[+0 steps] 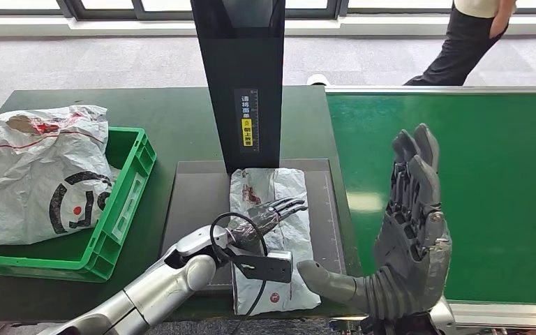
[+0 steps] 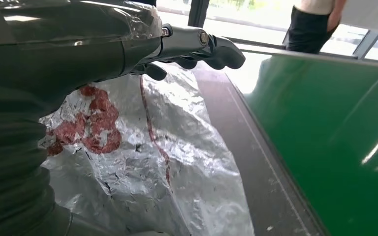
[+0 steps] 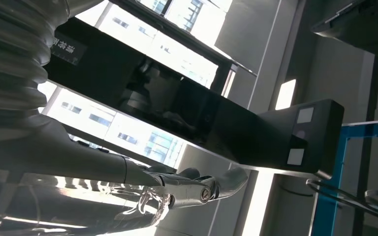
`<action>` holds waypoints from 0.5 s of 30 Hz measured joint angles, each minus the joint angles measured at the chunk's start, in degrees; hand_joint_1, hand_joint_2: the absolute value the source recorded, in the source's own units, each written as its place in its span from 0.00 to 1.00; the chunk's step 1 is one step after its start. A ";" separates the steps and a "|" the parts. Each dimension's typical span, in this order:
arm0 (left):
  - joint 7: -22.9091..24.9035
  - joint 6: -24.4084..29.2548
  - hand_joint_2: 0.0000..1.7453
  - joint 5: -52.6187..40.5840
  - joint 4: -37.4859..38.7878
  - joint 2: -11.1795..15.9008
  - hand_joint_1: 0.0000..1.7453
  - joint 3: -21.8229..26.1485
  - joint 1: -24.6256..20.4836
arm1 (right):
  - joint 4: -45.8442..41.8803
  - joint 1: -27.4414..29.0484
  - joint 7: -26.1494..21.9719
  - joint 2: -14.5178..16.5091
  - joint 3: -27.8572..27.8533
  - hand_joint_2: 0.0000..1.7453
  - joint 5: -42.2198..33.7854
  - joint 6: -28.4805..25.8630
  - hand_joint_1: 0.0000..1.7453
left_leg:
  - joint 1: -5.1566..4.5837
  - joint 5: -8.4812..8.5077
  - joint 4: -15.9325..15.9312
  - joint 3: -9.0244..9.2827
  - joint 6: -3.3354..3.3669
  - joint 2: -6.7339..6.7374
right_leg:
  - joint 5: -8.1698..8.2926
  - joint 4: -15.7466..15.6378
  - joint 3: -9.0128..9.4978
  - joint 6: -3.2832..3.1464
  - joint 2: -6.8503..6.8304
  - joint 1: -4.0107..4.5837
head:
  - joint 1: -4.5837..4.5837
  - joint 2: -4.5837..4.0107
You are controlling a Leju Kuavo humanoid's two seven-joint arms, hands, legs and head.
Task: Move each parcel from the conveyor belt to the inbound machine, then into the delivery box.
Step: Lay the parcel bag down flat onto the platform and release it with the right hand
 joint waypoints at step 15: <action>-1.22 -5.89 1.00 0.40 15.45 -1.16 0.00 -4.05 -5.90 | 1.93 -2.43 -0.89 -1.35 3.49 1.00 -2.43 -3.71 0.00 | 0.00 0.03 0.00 0.01 -0.02 -0.01 | 0.01 0.01 0.02 0.00 -0.01 0.00 | -0.01 0.00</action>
